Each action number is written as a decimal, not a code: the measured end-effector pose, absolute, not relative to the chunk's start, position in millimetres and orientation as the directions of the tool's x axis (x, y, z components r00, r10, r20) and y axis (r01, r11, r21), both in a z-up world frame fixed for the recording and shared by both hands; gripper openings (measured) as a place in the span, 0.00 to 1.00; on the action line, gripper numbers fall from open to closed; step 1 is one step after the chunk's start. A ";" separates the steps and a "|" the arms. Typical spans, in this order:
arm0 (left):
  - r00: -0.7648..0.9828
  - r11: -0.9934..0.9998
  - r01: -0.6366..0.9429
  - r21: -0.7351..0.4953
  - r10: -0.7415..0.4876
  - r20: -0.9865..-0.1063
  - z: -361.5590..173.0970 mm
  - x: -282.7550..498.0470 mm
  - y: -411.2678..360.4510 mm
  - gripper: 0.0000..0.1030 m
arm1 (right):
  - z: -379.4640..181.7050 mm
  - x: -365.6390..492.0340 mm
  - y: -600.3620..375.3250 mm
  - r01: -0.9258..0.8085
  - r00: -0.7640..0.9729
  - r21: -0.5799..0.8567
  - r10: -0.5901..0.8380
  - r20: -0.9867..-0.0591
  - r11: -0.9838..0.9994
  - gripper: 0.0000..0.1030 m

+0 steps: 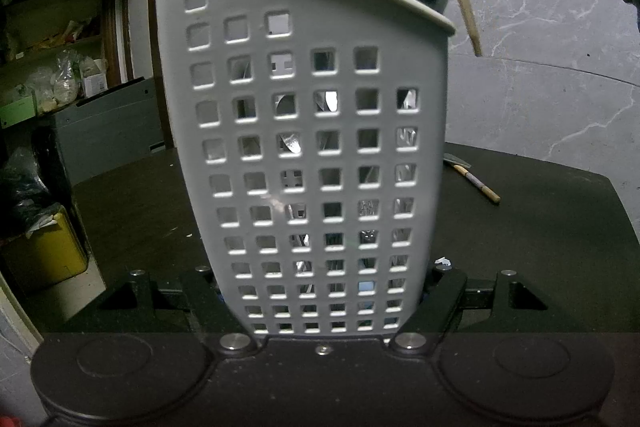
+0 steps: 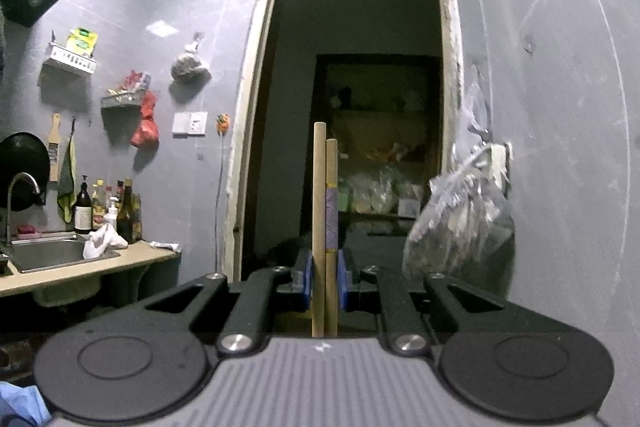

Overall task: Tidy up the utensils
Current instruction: 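Raise the chopsticks with the right tool up above the caddy rim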

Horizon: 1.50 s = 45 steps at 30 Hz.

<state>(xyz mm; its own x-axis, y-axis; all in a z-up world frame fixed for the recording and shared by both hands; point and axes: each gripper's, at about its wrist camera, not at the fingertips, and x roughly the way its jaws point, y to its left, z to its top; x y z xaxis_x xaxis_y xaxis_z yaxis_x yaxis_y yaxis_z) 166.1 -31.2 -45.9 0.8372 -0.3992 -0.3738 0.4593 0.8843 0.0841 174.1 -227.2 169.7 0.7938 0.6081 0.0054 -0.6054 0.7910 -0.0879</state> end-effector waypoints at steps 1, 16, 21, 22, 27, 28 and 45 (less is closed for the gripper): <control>0.837 0.884 0.459 0.084 -0.399 -0.374 -45.7 166.1 -30.6 0.74 | 171.4 174.6 -224.8 -0.612 0.788 -0.089 0.616 0.011 0.785 0.14; 0.837 0.884 0.459 0.085 -0.399 -0.374 -46.0 166.0 -31.3 0.74 | 180.9 188.1 -205.8 -0.668 0.734 -0.069 0.671 0.107 0.741 0.14; 0.837 0.884 0.459 0.085 -0.399 -0.374 -45.9 165.8 -31.3 0.74 | 175.9 199.8 -193.3 -0.707 0.700 -0.031 0.705 0.111 0.707 0.14; 0.837 0.884 0.459 0.085 -0.399 -0.374 -45.8 165.8 -31.3 0.74 | 172.9 203.5 -190.4 -0.715 0.694 -0.018 0.713 0.104 0.699 0.14; 0.838 0.885 0.459 0.085 -0.398 -0.374 -45.8 165.6 -31.4 0.74 | 156.1 219.4 -181.3 -0.735 0.678 0.036 0.732 0.074 0.677 0.14; 0.837 0.885 0.459 0.085 -0.398 -0.374 -45.8 165.6 -31.5 0.74 | 152.0 223.1 -180.3 -0.737 0.676 0.049 0.735 0.062 0.674 0.14; 0.838 0.885 0.458 0.087 -0.396 -0.375 -46.0 165.7 -32.2 0.74 | 100.1 239.5 -181.8 -0.694 0.716 0.112 0.698 0.004 0.711 0.14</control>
<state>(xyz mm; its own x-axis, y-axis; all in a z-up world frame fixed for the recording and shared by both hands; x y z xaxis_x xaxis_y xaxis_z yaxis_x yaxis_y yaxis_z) 165.7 -32.2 -46.0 0.8381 -0.3964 -0.3748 0.4575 0.8849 0.0873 239.5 -181.8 100.1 0.7158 0.6983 0.0039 -0.6942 0.7110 0.1121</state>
